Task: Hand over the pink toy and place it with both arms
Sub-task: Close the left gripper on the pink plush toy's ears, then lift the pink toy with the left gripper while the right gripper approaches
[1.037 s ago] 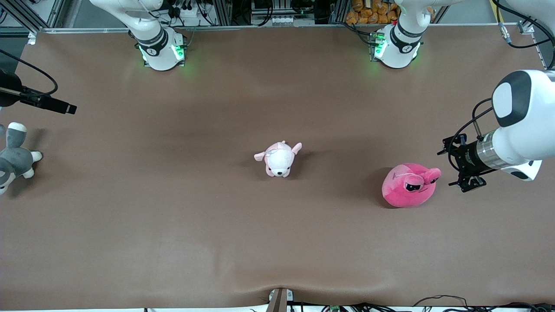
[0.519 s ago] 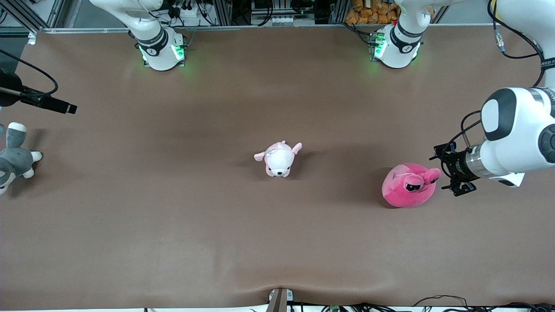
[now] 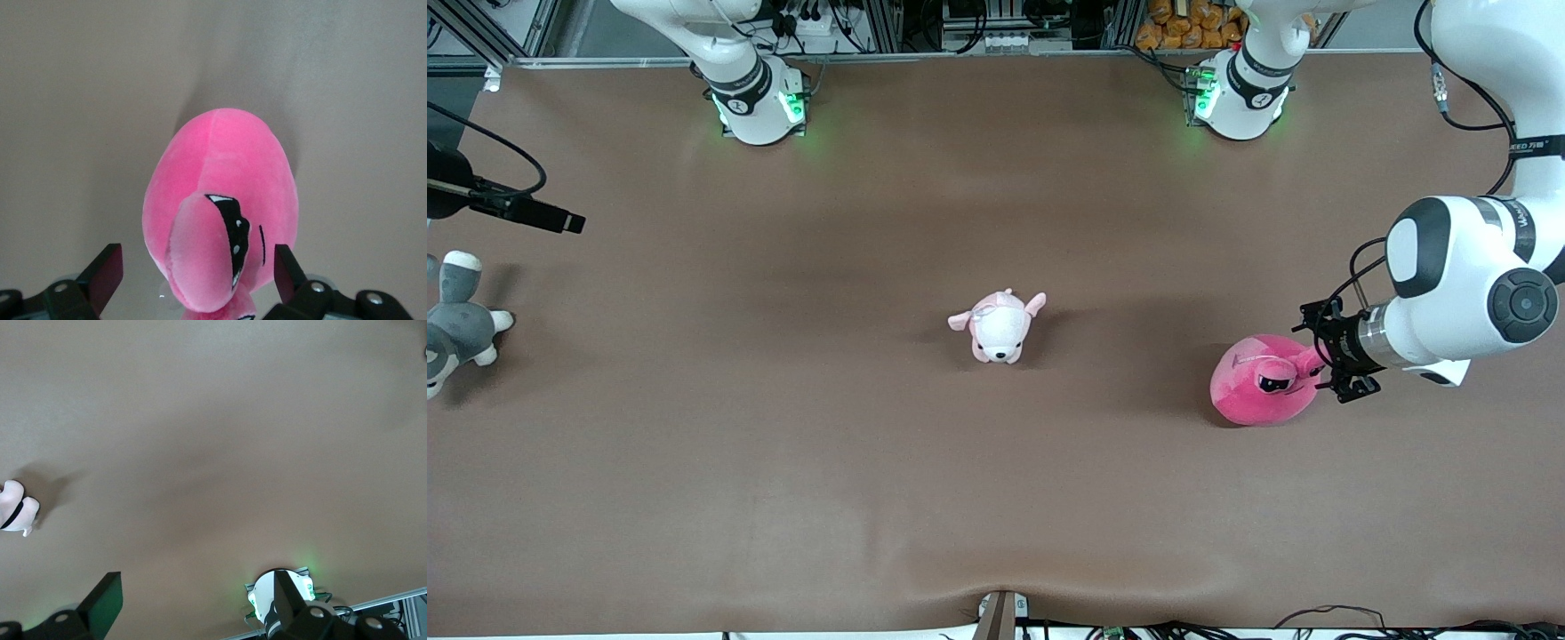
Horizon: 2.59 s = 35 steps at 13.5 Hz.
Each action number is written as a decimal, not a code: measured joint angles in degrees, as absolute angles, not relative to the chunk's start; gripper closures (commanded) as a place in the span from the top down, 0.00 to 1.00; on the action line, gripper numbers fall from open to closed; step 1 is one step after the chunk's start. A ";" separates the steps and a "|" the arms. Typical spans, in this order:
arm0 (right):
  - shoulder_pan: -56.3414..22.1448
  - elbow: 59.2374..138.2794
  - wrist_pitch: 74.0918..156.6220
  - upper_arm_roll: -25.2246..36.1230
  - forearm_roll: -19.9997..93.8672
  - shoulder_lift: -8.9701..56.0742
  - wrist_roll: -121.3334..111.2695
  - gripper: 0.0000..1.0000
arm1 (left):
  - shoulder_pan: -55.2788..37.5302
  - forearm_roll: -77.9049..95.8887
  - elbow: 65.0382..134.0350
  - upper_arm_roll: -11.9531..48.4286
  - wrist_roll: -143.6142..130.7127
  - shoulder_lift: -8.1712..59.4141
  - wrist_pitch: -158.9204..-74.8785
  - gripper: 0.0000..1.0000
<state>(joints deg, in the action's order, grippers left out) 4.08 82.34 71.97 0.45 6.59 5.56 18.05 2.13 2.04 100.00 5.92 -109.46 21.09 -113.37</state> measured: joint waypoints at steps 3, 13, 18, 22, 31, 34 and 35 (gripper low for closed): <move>4.08 82.46 71.97 0.45 6.80 5.56 18.05 1.00 | 2.13 2.04 100.89 5.91 -109.46 21.13 -114.75 1.00; 2.75 82.53 72.10 0.23 13.70 5.57 26.59 1.00 | 2.24 1.28 103.42 5.78 -109.46 21.33 -116.59 1.00; 1.07 82.54 72.96 0.10 17.09 5.60 30.15 1.00 | 2.25 1.13 104.04 5.78 -109.46 21.33 -117.58 0.65; -0.96 82.65 73.03 -0.07 22.06 6.31 38.81 1.00 | 2.48 1.08 103.88 5.73 -109.46 21.33 -118.08 0.29; -6.98 82.96 73.85 -0.16 26.72 8.15 54.18 1.00 | 2.41 1.04 103.45 5.94 -109.06 21.32 -118.29 0.00; -8.70 82.97 78.72 -0.15 27.87 8.50 59.95 1.00 | 2.38 1.04 103.39 6.12 -108.85 21.32 -118.33 0.00; -9.87 82.97 80.69 -0.17 27.96 8.64 63.01 1.00 | 2.37 1.04 103.29 6.16 -108.85 21.32 -118.35 0.00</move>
